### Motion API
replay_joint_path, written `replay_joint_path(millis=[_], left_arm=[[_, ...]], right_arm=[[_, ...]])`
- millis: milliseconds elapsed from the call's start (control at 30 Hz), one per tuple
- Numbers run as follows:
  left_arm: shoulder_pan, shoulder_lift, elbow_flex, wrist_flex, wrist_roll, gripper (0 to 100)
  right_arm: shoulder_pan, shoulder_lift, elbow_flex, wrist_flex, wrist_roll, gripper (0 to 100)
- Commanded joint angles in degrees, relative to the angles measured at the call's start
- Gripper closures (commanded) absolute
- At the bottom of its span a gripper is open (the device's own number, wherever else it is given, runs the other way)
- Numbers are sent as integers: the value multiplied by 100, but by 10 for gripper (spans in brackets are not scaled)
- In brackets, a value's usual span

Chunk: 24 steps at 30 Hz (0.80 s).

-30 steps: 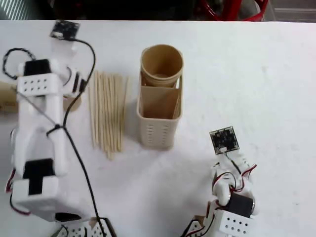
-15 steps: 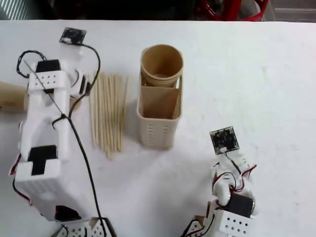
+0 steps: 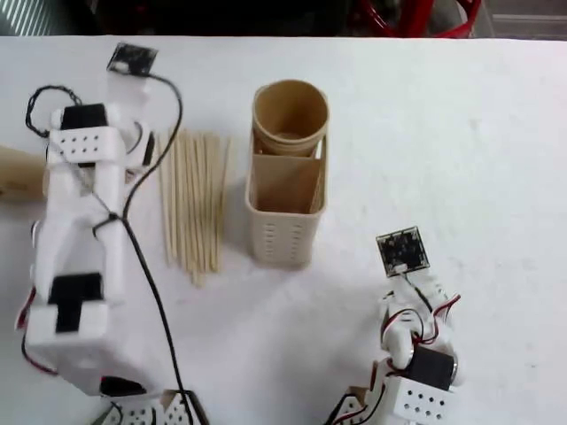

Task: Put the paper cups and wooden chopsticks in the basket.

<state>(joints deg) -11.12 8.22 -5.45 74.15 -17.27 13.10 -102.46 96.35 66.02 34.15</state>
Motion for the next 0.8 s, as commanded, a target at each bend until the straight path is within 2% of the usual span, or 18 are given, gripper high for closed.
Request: replay_joint_path(millis=[0,200,333,433,700,767], left_arm=[[655,-1402,-475,598,-62,978],[2097,-3275,-756,844,-62,978],[2659,-3952,-818,88,-97,978],[2870,-3890,-686,-448,-97,978],[3697,-3354,202,-1222,-141,977],[3846,-3204,475,-1415,-510,977]], right_arm=[[22,-31,53,22,35,942],[22,-31,53,22,35,942],[22,-31,53,22,35,942],[22,-31,53,22,35,942],[22,-31,53,22,35,942],[22,-31,53,22,35,942]])
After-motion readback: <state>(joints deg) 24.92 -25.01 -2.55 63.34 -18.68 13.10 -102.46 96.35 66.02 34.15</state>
